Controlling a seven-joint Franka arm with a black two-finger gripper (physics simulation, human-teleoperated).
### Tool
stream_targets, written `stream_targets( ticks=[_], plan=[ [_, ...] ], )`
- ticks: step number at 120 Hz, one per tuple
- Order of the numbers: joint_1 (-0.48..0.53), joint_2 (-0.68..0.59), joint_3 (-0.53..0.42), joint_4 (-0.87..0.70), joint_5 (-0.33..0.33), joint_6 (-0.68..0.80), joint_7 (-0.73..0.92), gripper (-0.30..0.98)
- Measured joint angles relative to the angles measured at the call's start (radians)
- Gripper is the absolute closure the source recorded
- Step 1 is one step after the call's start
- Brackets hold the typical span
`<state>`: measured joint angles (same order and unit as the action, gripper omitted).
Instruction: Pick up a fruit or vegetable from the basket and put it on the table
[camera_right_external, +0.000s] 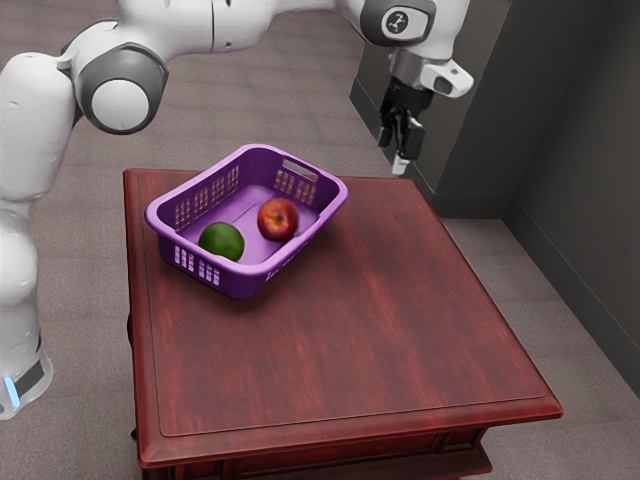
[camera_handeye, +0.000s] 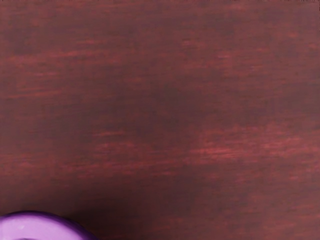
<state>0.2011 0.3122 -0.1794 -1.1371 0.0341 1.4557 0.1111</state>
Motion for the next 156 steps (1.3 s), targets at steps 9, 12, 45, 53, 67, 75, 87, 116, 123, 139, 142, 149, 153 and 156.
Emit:
stream_targets(
  ticks=[9, 12, 45, 53, 67, 75, 87, 116, 123, 139, 142, 149, 153, 156],
  plan=[
    [0.000, 0.000, 0.000, 0.000, 0.000, 0.007, 0.004, 0.00],
    [0.000, -0.001, 0.000, 0.000, 0.000, 0.009, 0.005, 0.00],
    [0.020, 0.000, 0.026, 0.001, -0.065, 0.034, 0.017, 0.00],
    [0.020, 0.004, 0.027, -0.001, -0.071, 0.052, 0.017, 0.00],
    [0.019, 0.003, 0.028, -0.017, -0.076, 0.073, 0.009, 0.00],
    [0.019, -0.014, 0.028, -0.062, -0.080, 0.080, 0.009, 0.00],
    [0.020, -0.097, 0.029, -0.186, -0.097, 0.081, 0.046, 0.00],
    [0.024, -0.113, 0.032, -0.239, -0.103, 0.030, 0.287, 0.00],
    [0.026, -0.104, 0.033, -0.240, -0.103, 0.024, 0.346, 0.00],
    [0.025, -0.081, 0.032, -0.262, -0.103, 0.018, 0.458, 0.00],
    [0.024, -0.080, 0.032, -0.269, -0.103, 0.017, 0.476, 0.00],
    [0.023, -0.082, 0.032, -0.300, -0.102, 0.013, 0.515, 0.00],
    [0.023, -0.091, 0.032, -0.316, -0.096, 0.008, 0.535, 0.00],
    [0.022, -0.106, 0.030, -0.330, -0.088, 0.004, 0.549, 0.00]
  ],
)
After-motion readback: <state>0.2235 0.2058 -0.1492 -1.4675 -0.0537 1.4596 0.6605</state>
